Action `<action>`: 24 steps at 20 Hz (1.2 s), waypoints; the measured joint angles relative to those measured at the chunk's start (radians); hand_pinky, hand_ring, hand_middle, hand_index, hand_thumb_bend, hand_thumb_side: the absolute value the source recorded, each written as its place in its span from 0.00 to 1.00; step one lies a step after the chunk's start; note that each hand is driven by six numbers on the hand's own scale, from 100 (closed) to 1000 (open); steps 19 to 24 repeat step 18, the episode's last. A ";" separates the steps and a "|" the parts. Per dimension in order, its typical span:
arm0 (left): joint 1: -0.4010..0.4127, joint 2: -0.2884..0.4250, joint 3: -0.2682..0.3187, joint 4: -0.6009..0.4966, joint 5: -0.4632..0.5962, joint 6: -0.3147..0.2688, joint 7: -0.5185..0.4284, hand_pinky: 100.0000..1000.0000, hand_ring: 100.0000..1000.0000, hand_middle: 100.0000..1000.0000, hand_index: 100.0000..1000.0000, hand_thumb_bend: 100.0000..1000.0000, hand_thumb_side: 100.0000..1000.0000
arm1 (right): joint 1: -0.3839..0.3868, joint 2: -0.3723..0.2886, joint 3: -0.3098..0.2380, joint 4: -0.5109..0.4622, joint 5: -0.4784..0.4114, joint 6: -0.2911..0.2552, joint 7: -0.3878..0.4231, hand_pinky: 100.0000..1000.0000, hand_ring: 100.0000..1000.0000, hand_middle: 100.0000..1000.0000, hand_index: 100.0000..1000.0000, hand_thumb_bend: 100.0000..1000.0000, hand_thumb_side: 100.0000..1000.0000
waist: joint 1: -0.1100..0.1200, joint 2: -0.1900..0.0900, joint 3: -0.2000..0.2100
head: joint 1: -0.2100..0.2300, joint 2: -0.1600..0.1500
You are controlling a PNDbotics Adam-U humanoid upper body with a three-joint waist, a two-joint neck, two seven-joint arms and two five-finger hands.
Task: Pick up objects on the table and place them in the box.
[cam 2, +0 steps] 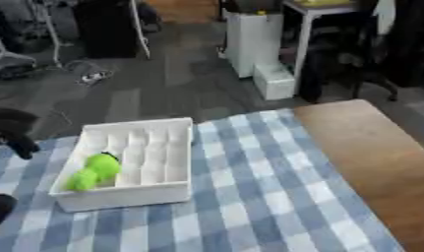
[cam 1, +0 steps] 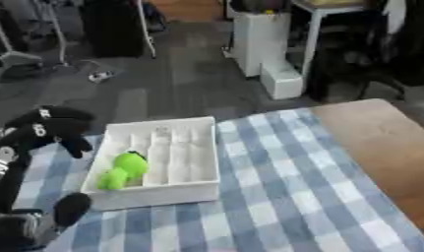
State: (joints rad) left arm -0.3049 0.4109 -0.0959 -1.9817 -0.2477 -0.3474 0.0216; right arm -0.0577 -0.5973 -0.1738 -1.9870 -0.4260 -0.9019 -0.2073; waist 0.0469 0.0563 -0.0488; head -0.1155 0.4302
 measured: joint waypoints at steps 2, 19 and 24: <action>-0.004 -0.003 -0.001 -0.001 0.032 -0.014 -0.003 0.36 0.45 0.66 0.73 0.46 0.75 | 0.000 0.007 0.012 0.000 0.030 0.000 0.000 0.36 0.51 0.56 0.61 0.06 0.98 | -0.002 0.001 0.000 | 0.037 -0.011; 0.011 -0.008 0.034 -0.001 0.241 -0.019 0.120 0.50 0.49 0.68 0.77 0.52 0.71 | -0.001 0.026 0.039 0.000 0.123 0.001 -0.035 0.36 0.51 0.55 0.61 0.06 0.97 | -0.008 0.006 -0.010 | 0.018 0.065; 0.011 -0.008 0.034 -0.001 0.241 -0.019 0.120 0.50 0.49 0.68 0.77 0.52 0.71 | -0.001 0.026 0.039 0.000 0.123 0.001 -0.035 0.36 0.51 0.55 0.61 0.06 0.97 | -0.008 0.006 -0.010 | 0.018 0.065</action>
